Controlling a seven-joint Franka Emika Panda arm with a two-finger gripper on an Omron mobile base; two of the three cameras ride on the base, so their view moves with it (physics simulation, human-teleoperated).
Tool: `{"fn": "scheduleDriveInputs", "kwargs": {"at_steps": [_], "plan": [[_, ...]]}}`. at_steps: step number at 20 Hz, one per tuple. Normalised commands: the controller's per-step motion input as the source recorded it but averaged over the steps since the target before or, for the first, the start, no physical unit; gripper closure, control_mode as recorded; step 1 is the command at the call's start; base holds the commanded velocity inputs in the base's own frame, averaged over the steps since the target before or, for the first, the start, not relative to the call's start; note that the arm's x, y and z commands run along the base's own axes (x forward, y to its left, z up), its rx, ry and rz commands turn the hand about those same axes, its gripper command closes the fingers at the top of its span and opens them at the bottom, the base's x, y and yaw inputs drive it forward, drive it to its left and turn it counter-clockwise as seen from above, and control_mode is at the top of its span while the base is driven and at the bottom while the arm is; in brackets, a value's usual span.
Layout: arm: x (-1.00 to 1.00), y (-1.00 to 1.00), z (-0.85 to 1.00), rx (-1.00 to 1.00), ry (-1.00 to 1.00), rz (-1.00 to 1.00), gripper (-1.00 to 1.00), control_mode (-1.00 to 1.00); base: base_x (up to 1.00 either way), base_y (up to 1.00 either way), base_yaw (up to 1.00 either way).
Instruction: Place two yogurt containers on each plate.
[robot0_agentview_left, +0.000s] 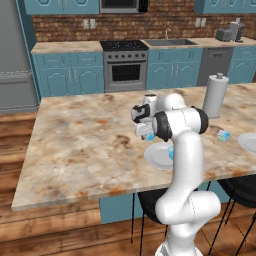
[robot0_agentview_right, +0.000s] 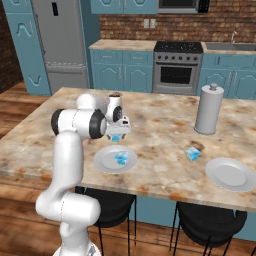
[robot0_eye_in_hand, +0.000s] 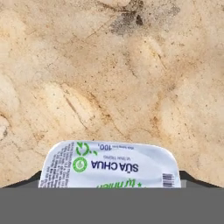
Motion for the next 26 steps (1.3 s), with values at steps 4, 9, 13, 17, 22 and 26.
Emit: {"fn": "scheduleDriveInputs", "kwargs": {"at_steps": [4, 9, 13, 17, 22, 26], "plan": [[-0.04, 0.0, 0.0, 0.0, 0.0, 0.0, 1.0, -1.0, 0.0, 0.0, 0.0], [-0.73, -0.22, 0.12, 0.06, -0.09, -0.01, 1.0, -1.0, 0.0, 0.0, 0.0], [-1.0, -0.41, 0.5, 0.12, -0.21, -0.07, 1.0, -1.0, 0.0, 0.0, 0.0], [-1.0, -0.09, 0.57, 0.08, -0.22, -0.03, 1.0, -1.0, 0.0, 0.0, 0.0], [-0.97, 0.01, 0.38, -0.02, -0.12, 0.0, 1.0, -1.0, 0.0, 0.0, 0.0], [-0.5, 0.14, 0.1, -0.04, -0.11, 0.0, 1.0, -1.0, 0.0, 0.0, 0.0]]}}
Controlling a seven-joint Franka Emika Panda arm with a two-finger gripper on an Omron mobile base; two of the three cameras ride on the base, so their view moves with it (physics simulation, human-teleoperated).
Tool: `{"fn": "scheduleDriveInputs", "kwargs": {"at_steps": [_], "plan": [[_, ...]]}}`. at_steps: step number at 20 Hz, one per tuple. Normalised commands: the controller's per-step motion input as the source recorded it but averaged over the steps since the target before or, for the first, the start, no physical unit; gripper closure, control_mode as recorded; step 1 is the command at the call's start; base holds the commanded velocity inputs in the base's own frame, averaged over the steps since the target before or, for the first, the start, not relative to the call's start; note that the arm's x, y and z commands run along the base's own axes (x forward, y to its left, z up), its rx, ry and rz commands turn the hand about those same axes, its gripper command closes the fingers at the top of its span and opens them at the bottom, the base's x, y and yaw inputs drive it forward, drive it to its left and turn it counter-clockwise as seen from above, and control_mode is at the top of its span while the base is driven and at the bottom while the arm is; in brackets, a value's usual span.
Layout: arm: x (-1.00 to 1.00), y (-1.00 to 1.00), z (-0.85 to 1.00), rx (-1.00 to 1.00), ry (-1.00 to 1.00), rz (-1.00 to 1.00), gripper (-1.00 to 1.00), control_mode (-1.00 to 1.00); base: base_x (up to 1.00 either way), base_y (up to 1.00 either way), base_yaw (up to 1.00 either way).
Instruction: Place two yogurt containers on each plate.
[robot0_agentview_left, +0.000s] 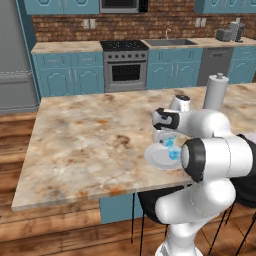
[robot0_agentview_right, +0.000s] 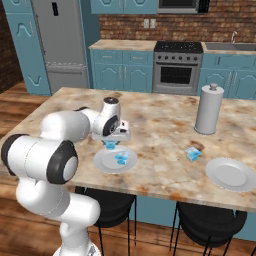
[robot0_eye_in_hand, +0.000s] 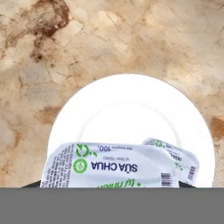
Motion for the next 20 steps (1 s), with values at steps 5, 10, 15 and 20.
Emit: {"fn": "scheduleDriveInputs", "kwargs": {"at_steps": [5, 10, 15, 20], "plan": [[-0.12, 0.3, -0.02, 0.0, -0.03, -0.03, 1.0, -1.0, 0.0, 0.0, 0.0], [-0.04, 0.14, -0.14, -0.02, 0.0, -0.03, 1.0, -1.0, 0.0, 0.0, 0.0], [0.0, 0.03, -0.15, -0.07, 0.0, -0.03, 1.0, -1.0, 0.0, 0.0, 0.0], [0.0, 0.0, -0.19, -0.02, 0.04, -0.01, 1.0, -1.0, 0.0, 0.0, 0.0]]}}
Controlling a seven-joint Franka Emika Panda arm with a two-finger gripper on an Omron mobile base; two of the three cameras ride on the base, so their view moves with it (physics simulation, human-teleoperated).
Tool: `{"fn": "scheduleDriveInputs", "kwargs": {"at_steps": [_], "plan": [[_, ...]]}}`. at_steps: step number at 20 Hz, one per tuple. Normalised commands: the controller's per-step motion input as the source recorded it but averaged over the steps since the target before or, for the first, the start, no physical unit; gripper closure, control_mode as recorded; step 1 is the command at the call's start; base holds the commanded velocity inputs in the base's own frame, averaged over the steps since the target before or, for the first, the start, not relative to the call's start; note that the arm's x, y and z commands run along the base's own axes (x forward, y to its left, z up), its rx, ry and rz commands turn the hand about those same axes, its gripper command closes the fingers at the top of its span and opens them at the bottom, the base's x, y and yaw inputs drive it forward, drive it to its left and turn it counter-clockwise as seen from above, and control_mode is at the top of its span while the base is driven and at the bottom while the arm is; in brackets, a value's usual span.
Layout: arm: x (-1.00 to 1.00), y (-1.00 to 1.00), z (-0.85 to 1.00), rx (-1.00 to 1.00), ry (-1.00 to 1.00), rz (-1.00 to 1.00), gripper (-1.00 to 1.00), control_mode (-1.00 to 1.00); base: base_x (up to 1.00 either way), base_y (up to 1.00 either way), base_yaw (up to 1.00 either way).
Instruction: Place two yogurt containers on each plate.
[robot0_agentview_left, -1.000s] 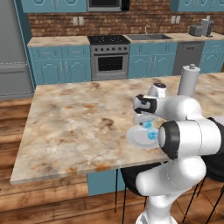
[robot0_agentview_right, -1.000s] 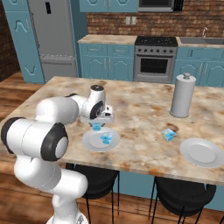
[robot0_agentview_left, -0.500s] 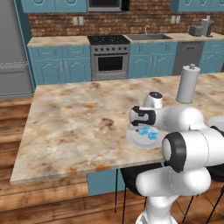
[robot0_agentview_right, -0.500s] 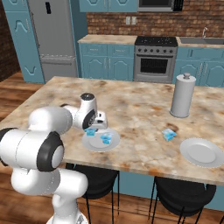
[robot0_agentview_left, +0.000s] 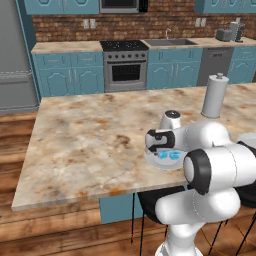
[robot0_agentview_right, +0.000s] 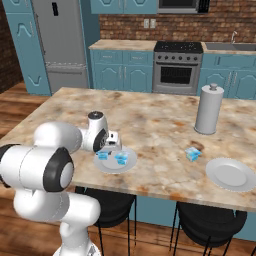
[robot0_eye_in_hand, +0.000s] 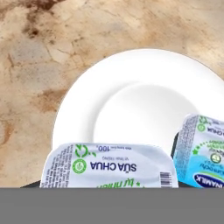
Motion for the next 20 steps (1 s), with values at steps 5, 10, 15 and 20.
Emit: {"fn": "scheduleDriveInputs", "kwargs": {"at_steps": [5, 10, 15, 20], "plan": [[0.0, 0.0, -0.13, 0.0, 0.01, -0.01, 1.0, -1.0, 0.0, 0.0, 0.0], [0.0, 0.02, -0.12, -0.01, 0.0, 0.0, 1.0, -1.0, 0.0, 0.0, 0.0], [0.0, 0.1, -0.18, -0.04, 0.0, 0.0, -1.0, -1.0, 0.0, 0.0, 0.0], [0.0, 0.02, -0.03, -0.02, 0.0, 0.0, -1.0, -1.0, 0.0, 0.0, 0.0]]}}
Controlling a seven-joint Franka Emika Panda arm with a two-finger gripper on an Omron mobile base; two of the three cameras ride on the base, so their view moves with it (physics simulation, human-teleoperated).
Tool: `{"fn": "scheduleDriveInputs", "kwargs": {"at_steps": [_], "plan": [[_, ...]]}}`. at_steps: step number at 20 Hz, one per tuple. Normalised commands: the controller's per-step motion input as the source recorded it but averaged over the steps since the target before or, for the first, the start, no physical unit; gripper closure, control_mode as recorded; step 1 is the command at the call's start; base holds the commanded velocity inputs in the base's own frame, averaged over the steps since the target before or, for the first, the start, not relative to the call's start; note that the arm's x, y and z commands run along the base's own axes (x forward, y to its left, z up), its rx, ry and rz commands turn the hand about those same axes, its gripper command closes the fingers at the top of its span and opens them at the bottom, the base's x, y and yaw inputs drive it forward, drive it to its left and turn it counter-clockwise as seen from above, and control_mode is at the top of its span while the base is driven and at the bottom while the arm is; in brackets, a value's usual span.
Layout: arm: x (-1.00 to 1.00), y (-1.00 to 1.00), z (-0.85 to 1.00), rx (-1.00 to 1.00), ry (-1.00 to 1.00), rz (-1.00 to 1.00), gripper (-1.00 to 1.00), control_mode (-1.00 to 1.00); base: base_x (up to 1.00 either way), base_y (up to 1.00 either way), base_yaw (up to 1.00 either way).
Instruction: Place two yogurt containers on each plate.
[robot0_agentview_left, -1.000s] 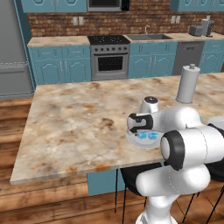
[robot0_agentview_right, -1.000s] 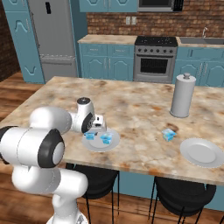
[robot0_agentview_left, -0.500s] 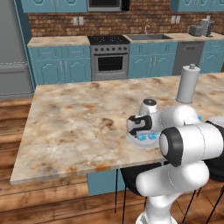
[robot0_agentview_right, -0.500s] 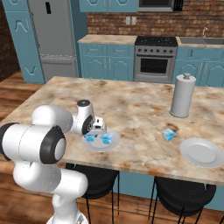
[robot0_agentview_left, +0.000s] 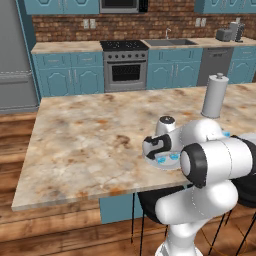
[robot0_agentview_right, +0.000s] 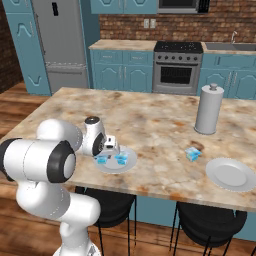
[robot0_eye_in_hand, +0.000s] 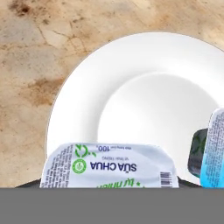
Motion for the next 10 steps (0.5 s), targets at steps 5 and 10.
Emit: {"fn": "scheduleDriveInputs", "kwargs": {"at_steps": [5, 10], "plan": [[0.0, 0.0, 0.0, -0.01, 0.0, 0.0, -1.0, -1.0, 0.0, 0.0, 0.0], [-0.12, 0.0, 0.34, 0.0, -0.02, -0.02, -1.0, -1.0, 0.0, 0.0, 0.0]]}}
